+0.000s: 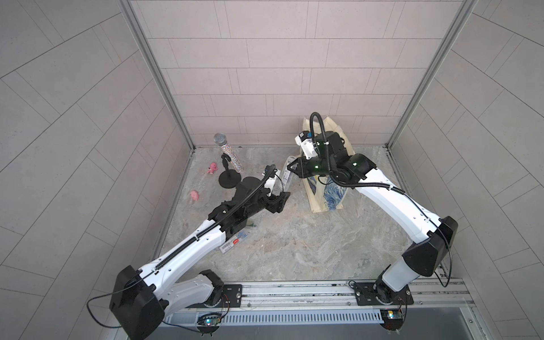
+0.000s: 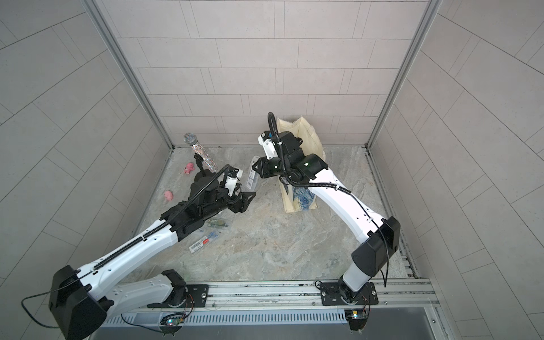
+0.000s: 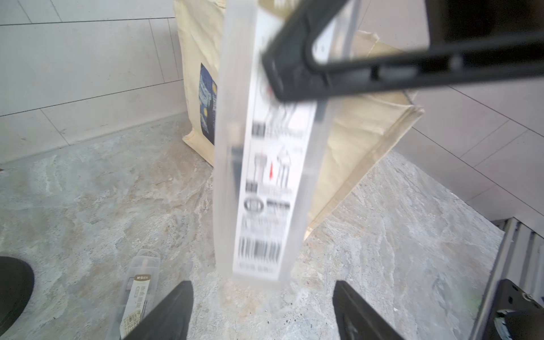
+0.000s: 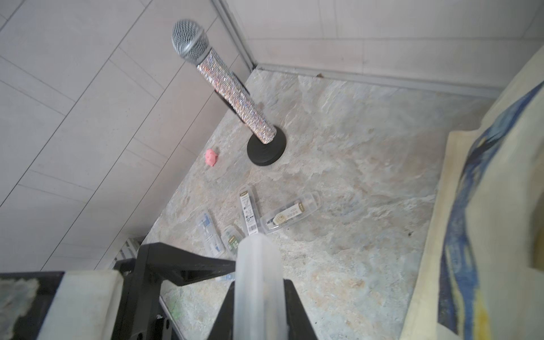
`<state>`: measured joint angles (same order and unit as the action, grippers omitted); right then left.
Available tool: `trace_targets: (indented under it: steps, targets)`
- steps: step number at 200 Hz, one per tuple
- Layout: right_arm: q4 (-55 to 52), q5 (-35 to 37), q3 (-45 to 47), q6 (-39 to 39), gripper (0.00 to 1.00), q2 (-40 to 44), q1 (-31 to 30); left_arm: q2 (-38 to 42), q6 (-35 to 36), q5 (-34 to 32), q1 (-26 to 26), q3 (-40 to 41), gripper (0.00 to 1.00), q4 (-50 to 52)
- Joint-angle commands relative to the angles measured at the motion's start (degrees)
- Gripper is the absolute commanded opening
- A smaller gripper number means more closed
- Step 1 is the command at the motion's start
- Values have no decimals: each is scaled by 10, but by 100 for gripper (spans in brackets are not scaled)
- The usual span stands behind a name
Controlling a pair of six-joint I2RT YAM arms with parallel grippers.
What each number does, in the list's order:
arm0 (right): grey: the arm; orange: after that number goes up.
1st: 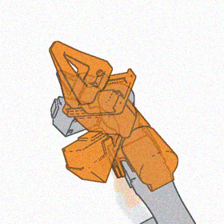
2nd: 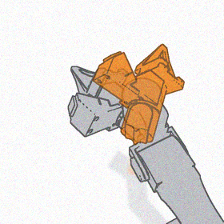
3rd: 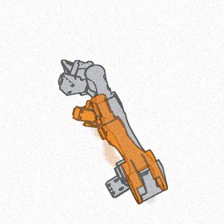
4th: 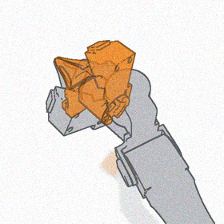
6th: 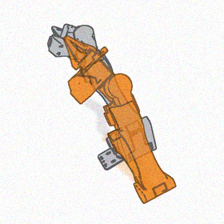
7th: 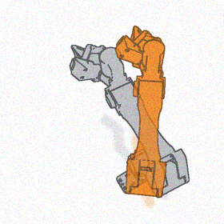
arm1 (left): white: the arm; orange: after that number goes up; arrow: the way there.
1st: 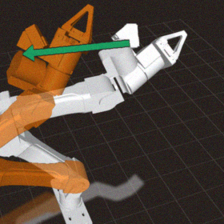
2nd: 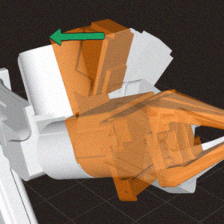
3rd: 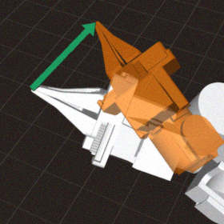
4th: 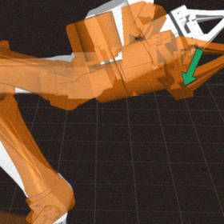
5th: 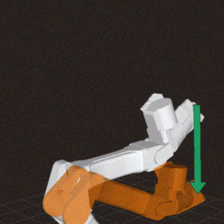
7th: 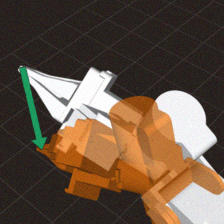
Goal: Put the compass set into the canvas bag
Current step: Place the compass set in the canvas bag.
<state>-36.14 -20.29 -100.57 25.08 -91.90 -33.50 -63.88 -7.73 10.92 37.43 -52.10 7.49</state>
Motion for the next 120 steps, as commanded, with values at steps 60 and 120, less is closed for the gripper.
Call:
trace_targets:
  steps: [60, 120]
  targets:
    - [-99, 193, -129, -130, 0, 6, 114, -13, -77, 178, -48, -96, 81, 25]
    - [-186, 228, -236, -176, 0, -136, 141, -43, -93, 258, -91, -104, 81, 6]
